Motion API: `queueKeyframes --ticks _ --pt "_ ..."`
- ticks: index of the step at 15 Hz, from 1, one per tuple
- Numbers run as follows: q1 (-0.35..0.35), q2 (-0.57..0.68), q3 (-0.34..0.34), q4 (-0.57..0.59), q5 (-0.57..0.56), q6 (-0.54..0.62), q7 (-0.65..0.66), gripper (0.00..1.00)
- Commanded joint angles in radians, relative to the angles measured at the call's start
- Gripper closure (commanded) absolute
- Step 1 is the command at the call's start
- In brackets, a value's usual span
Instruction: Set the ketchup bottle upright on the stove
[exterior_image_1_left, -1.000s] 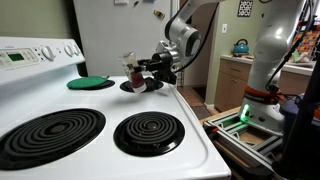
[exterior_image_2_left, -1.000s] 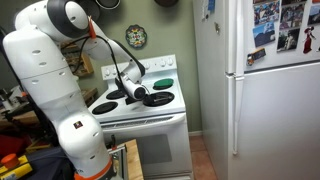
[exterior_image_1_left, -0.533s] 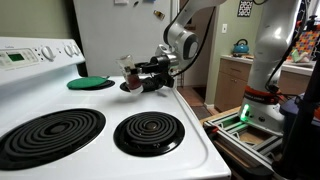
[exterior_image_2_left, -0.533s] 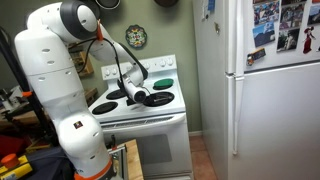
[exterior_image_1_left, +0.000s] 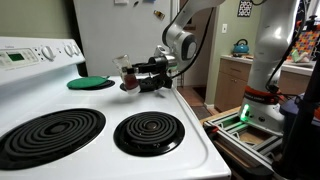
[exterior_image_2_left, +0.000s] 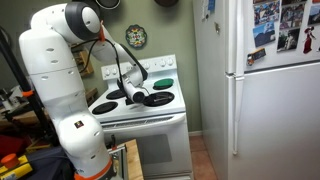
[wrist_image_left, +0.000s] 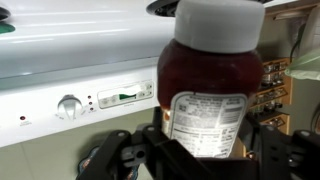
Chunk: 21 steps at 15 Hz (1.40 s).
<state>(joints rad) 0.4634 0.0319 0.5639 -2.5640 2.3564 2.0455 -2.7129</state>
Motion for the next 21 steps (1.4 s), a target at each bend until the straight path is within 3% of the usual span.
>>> queueKeyframes --ticks 1,10,17,21 --pt "0.030 0.063 -0.011 0.033 0.009 0.020 -0.040 0.55" --pt "0.072 0.138 -0.033 0.094 -0.111 0.075 -0.031 0.55" --pt "0.078 0.056 -0.040 0.102 0.040 0.050 -0.031 0.55" --pt "0.090 0.082 -0.033 0.121 0.083 0.057 -0.035 0.55"
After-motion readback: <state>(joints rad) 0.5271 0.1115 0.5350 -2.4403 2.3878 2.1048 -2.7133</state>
